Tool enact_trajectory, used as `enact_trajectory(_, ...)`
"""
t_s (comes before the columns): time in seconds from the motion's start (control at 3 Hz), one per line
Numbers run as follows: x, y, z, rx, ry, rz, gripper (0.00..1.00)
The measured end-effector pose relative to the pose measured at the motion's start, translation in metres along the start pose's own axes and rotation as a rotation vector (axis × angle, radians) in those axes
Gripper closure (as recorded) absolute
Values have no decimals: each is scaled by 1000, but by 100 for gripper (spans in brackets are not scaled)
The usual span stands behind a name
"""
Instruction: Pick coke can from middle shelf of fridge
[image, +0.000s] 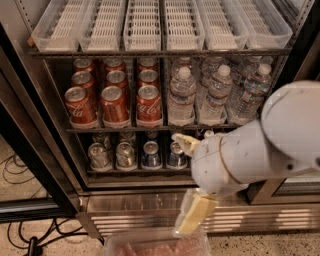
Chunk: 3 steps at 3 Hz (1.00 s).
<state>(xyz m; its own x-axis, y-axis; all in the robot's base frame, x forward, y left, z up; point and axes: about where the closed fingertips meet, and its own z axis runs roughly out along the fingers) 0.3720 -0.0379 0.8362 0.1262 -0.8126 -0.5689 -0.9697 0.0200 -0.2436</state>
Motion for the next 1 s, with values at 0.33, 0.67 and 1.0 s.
enact_trajectory(0.33,-24,-11,37,70,-100,-7,0)
enact_trajectory(0.67,-45,-34,61,130,-192,-12,0)
enact_trajectory(1.0,-67,-50,82,137,-274,-32,0)
